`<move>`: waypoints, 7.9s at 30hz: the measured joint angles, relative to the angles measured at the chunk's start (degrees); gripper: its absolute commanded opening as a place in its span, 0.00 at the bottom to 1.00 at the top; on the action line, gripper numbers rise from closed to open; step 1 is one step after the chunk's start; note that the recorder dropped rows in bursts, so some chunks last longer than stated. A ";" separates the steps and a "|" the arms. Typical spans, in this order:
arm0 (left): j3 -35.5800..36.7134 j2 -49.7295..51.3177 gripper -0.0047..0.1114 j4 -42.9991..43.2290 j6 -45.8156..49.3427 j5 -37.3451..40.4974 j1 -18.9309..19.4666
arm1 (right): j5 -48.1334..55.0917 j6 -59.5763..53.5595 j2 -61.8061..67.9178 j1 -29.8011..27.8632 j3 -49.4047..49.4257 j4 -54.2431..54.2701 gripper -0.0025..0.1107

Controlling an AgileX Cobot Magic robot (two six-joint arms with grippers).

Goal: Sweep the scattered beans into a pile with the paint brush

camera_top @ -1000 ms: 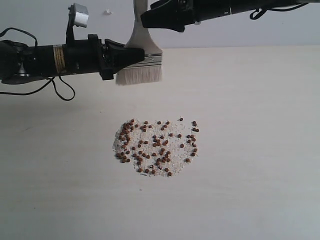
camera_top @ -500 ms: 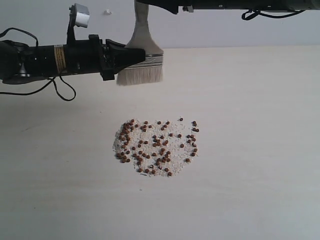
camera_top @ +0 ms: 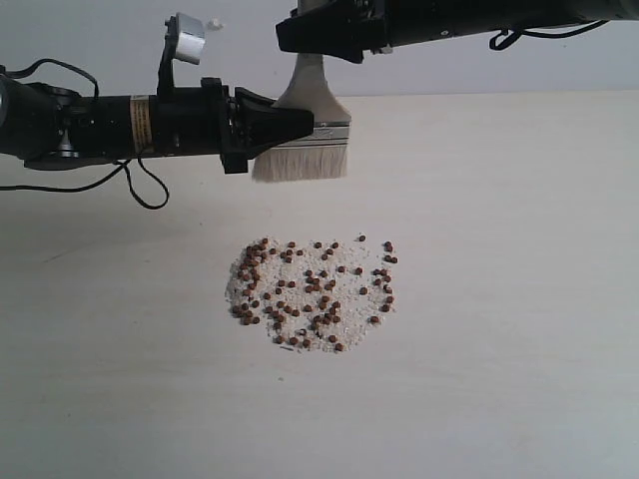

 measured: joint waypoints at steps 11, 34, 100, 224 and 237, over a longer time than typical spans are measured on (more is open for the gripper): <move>0.00 0.00 0.04 -0.44 0.00 0.00 0.00 | 0.00 1.20 0.00 0.00 0.00 -0.57 0.18; -0.02 -0.10 0.94 -9.65 0.00 -0.74 0.00 | -15.42 0.83 0.04 0.00 0.00 5.27 0.02; 72.91 -114.99 0.04 -71.96 40.55 68.11 10.97 | -41.68 174.86 -60.16 29.15 51.59 -175.30 0.02; 72.91 -115.09 0.04 -71.96 40.38 70.78 10.97 | -122.91 52.68 -6.74 37.08 46.58 -36.85 0.02; 72.91 -115.09 0.04 -71.96 40.38 70.78 10.97 | -111.40 62.39 -7.00 38.22 38.20 -36.37 0.02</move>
